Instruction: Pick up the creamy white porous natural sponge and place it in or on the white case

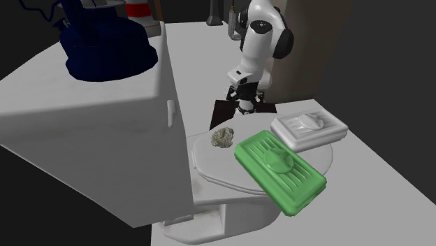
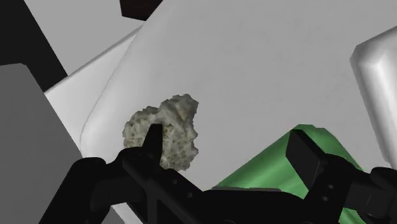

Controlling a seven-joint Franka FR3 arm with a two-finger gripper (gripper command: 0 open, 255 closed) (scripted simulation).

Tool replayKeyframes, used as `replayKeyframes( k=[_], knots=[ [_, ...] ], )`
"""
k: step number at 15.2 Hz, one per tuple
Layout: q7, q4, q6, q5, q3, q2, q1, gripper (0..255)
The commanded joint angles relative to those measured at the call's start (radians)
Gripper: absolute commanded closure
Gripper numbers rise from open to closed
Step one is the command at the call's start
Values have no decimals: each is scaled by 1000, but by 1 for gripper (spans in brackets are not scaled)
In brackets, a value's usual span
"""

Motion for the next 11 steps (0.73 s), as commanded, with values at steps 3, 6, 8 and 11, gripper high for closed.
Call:
replayKeyframes(
  k=[3,6,8,11],
  knots=[
    [112,11,50,-5,-13,135,-53,0],
    [190,23,82,-6,-30,233,-89,0],
    [205,13,101,-6,-34,252,-96,0],
    [205,-24,142,-9,-37,255,-98,0]
  ],
)
